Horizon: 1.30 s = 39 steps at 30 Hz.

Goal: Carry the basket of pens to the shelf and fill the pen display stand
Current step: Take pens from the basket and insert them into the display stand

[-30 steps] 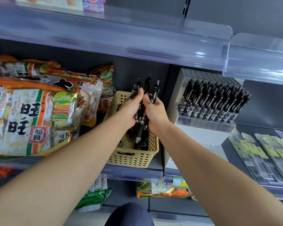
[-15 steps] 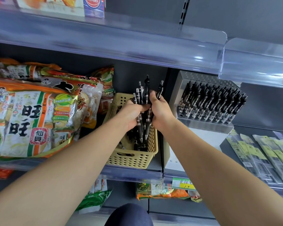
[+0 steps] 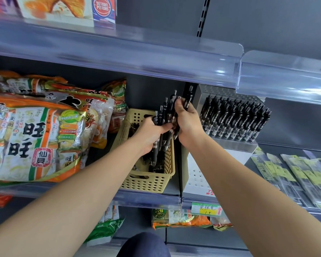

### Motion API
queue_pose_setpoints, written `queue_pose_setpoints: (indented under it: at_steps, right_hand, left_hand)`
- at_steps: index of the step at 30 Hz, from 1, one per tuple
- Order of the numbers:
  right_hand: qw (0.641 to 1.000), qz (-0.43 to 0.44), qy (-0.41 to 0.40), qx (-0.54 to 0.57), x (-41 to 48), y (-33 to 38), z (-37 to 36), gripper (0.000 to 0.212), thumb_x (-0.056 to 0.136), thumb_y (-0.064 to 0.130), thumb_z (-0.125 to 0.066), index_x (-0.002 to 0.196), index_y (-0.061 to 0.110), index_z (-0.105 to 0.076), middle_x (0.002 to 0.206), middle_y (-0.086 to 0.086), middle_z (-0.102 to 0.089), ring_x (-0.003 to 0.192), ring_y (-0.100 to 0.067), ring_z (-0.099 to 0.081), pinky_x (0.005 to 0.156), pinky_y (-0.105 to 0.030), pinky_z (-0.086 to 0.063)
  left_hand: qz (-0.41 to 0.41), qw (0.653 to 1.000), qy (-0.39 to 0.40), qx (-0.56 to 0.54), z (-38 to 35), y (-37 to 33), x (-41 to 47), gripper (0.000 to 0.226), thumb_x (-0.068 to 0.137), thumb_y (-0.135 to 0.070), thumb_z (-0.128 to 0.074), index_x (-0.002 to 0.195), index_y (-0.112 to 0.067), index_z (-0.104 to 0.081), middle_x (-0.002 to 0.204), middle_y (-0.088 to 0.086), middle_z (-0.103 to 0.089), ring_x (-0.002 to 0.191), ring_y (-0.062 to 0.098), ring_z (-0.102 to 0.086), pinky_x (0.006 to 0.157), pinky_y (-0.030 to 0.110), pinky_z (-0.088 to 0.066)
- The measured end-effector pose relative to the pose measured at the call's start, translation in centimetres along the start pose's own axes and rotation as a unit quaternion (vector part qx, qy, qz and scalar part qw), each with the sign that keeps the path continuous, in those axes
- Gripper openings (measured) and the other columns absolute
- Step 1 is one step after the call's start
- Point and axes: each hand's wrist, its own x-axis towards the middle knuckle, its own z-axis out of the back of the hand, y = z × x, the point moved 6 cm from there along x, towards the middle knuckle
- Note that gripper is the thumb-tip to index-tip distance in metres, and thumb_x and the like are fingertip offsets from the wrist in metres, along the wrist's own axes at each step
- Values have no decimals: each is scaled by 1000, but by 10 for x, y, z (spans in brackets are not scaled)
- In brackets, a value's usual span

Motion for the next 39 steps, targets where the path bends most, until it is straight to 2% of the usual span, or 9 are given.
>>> queue_pose_setpoints:
  at_steps: [7, 9, 11, 14, 21, 24, 30, 35, 39]
  right_hand:
    - [978, 99, -61, -176, -18, 21, 21, 44, 98, 33, -49, 135, 11, -43, 121, -5, -61, 106, -16, -59, 99, -36, -45]
    - [978, 102, -48, -177, -23, 26, 29, 45, 95, 40, -52, 132, 17, -41, 119, -3, -59, 99, -12, -54, 93, -31, -45]
    - [987, 63, -24, -149, -25, 28, 35, 35, 96, 45, -46, 120, 19, -42, 102, -1, -59, 79, -12, -51, 70, -26, -43]
    - [982, 74, -15, -172, -28, 33, 43, 10, 101, 30, -39, 99, 22, -44, 84, 1, -54, 64, -11, -45, 54, -21, -32]
    - [976, 136, -17, -171, -40, 49, 56, 4, 97, 16, -52, 97, 14, -55, 83, 1, -59, 73, -9, -56, 75, -24, -48]
    - [963, 167, -45, -207, -44, 60, 67, 5, 91, 18, -64, 93, 15, -62, 78, 4, -57, 70, -7, -53, 67, -13, -45]
    - [930, 207, -104, -284, -47, 77, 87, 15, 82, 16, -74, 90, 16, -62, 77, 5, -64, 75, -12, -62, 74, -26, -55]
    - [897, 247, -147, -336, -49, 85, 88, 16, 81, 19, -75, 93, 12, -66, 75, 7, -63, 76, -12, -63, 76, -27, -54]
    - [877, 272, -161, -361, -47, 88, 85, 17, 82, 17, -73, 96, 9, -68, 77, 6, -63, 75, -13, -62, 76, -30, -53]
  left_hand:
    - [-6, 999, -20, -37, -2, -1, -10, 3, 91, -4, -61, 92, -7, -60, 83, 6, -67, 69, 16, -64, 63, 28, -53]
    - [-4, 999, -24, -38, -3, 1, -12, 14, 92, -6, -60, 106, -5, -59, 91, 6, -69, 69, 14, -68, 59, 26, -53]
    - [-6, 999, -21, -43, -6, 3, -14, 20, 94, -6, -57, 113, -4, -57, 92, 5, -70, 66, 13, -69, 61, 29, -54]
    - [-18, 999, -20, -34, -13, 2, -17, 19, 96, -6, -54, 114, -3, -56, 88, 3, -71, 63, 12, -68, 66, 32, -56]
    - [-27, 999, -26, -35, -25, -3, -24, 16, 96, -5, -53, 112, -4, -56, 83, 3, -69, 66, 15, -66, 71, 34, -54]
    - [-26, 999, -28, -31, -27, -2, -24, 17, 96, -5, -54, 112, -4, -56, 85, 3, -70, 68, 16, -67, 76, 39, -54]
    - [-13, 999, -29, -30, -32, 6, -28, 13, 95, -9, -57, 106, -5, -58, 87, 2, -72, 72, 14, -69, 56, 31, -53]
    - [-18, 998, -39, -37, -34, 8, -28, 3, 93, -7, -59, 93, -9, -61, 85, 1, -73, 74, 16, -70, 69, 36, -54]
    - [-19, 998, -42, -41, -36, 7, -31, 8, 93, -7, -58, 88, -11, -61, 86, 0, -72, 74, 14, -69, 62, 32, -54]
